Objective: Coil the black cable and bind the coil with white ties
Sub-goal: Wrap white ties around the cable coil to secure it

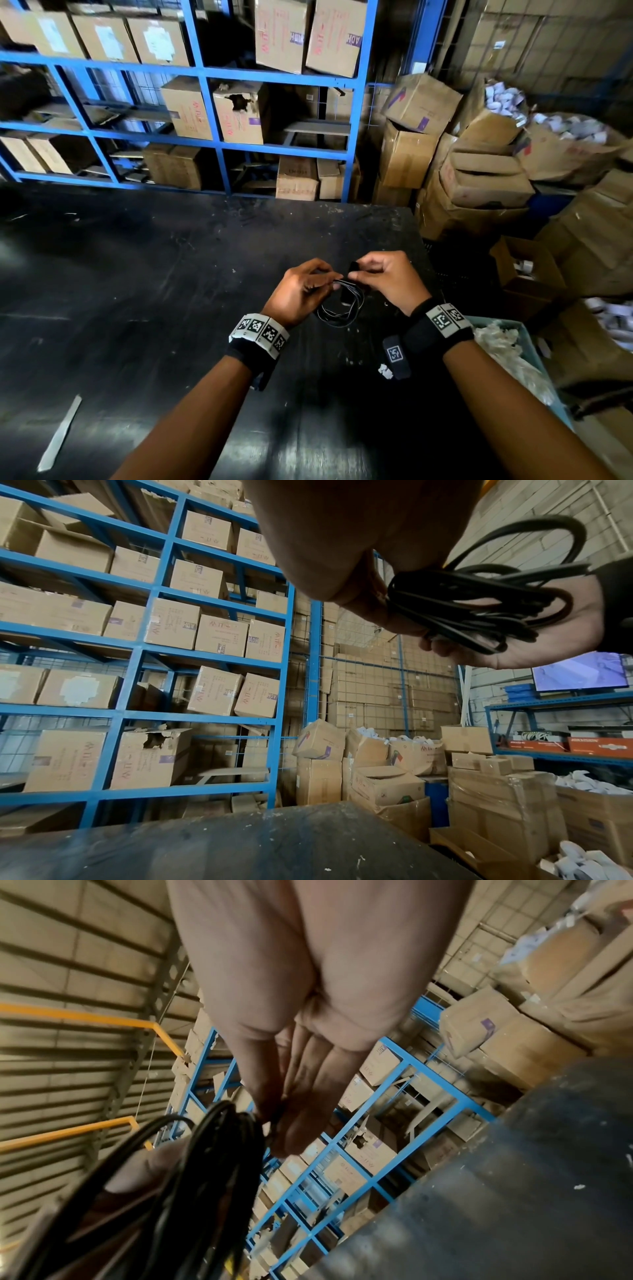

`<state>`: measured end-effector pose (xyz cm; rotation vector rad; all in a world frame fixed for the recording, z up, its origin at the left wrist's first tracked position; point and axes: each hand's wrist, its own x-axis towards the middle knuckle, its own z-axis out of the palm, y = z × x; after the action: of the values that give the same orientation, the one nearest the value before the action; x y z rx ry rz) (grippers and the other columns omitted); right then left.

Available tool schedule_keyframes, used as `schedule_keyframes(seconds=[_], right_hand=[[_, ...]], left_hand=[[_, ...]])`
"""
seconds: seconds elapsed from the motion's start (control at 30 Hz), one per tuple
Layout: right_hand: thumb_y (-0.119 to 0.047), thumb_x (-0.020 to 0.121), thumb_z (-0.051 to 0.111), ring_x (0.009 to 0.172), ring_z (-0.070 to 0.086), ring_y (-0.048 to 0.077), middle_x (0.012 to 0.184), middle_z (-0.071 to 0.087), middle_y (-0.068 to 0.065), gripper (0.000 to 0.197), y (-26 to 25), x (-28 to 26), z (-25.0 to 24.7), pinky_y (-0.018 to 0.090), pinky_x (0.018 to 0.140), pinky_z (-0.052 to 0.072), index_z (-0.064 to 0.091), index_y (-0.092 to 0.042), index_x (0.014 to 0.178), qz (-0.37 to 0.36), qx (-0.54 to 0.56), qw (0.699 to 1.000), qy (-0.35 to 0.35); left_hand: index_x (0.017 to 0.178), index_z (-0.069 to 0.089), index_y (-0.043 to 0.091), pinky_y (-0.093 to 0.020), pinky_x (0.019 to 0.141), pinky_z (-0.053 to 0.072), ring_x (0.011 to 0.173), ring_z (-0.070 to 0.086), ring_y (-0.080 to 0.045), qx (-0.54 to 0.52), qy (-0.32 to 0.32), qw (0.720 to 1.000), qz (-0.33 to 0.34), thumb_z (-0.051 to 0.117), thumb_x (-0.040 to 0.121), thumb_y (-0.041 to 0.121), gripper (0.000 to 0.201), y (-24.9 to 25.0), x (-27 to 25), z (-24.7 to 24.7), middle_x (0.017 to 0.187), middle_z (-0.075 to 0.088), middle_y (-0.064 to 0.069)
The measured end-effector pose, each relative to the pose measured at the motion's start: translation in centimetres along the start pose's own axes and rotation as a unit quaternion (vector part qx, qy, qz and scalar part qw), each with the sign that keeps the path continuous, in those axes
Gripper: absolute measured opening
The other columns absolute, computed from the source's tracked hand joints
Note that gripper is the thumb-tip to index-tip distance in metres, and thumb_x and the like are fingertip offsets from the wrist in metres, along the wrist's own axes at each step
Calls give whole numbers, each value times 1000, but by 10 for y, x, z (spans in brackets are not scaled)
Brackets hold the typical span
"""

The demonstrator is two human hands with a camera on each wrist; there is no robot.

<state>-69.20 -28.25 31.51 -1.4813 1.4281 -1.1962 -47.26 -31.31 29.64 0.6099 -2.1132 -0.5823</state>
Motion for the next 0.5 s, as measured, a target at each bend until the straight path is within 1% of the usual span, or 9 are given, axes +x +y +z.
schedule_keyframes(seconds=[0.1, 0.17, 0.2, 0.27, 0.33, 0.4, 0.47, 0.5], right_hand=[[1, 84, 79, 69, 70, 16, 78, 75, 17, 12, -2, -2, 3, 22, 62, 56, 67, -2, 82, 33, 38, 999, 6], [2, 86, 77, 64, 68, 19, 72, 72, 15, 19, -4, -4, 6, 25, 57, 57, 62, -6, 78, 62, 72, 995, 16], [2, 87, 76, 63, 68, 20, 71, 71, 13, 20, -6, -4, 6, 29, 57, 58, 61, -8, 78, 77, 88, 993, 17], [-2, 90, 74, 67, 69, 24, 71, 70, 9, 19, -8, -5, 4, 37, 63, 60, 61, -11, 79, 107, 115, 988, 8], [-3, 92, 72, 72, 68, 26, 72, 70, 6, 18, -8, -7, 2, 47, 74, 60, 62, -12, 80, 120, 135, 983, -7], [-3, 92, 71, 73, 68, 26, 73, 71, 5, 17, -8, -9, 3, 55, 84, 56, 64, -13, 81, 126, 153, 980, -12], [-1, 89, 74, 77, 70, 27, 78, 73, 9, 12, -9, -12, 4, 56, 88, 55, 66, -9, 88, 126, 169, 977, -14], [0, 86, 76, 79, 71, 28, 82, 74, 12, 14, -10, -13, 4, 54, 88, 56, 66, -8, 93, 123, 176, 976, -22]], left_hand=[[106, 78, 7, -27, 74, 55, 82, 68, -14, -4, -2, 1000, -3, 72, 92, 14, 17, 2, 0, 3, 101, 66, -4], [107, 78, 8, -26, 75, 55, 83, 68, -13, -4, -2, 1000, -1, 72, 92, 13, 17, 2, 0, 4, 101, 66, -4], [107, 78, 8, -27, 74, 55, 83, 68, -13, -3, -2, 1000, 0, 72, 92, 13, 17, 1, 0, 5, 101, 66, -4], [109, 77, 8, -29, 74, 56, 83, 68, -14, -1, -1, 1000, -4, 72, 93, 13, 18, 0, 0, 6, 101, 66, -4], [109, 77, 7, -29, 73, 55, 83, 68, -15, 5, 2, 1000, -7, 72, 93, 14, 18, -1, 0, 6, 102, 66, -4], [110, 77, 7, -26, 73, 54, 82, 67, -14, 16, -3, 1000, -4, 71, 93, 14, 19, 0, 0, 7, 103, 66, -4], [111, 76, 7, -19, 73, 51, 81, 67, -14, 25, -10, 1000, 4, 71, 93, 13, 19, -1, 0, 6, 103, 66, -5], [111, 76, 7, -17, 74, 49, 80, 67, -14, 28, -13, 999, 7, 70, 94, 13, 19, -3, 0, 6, 103, 66, -6]])
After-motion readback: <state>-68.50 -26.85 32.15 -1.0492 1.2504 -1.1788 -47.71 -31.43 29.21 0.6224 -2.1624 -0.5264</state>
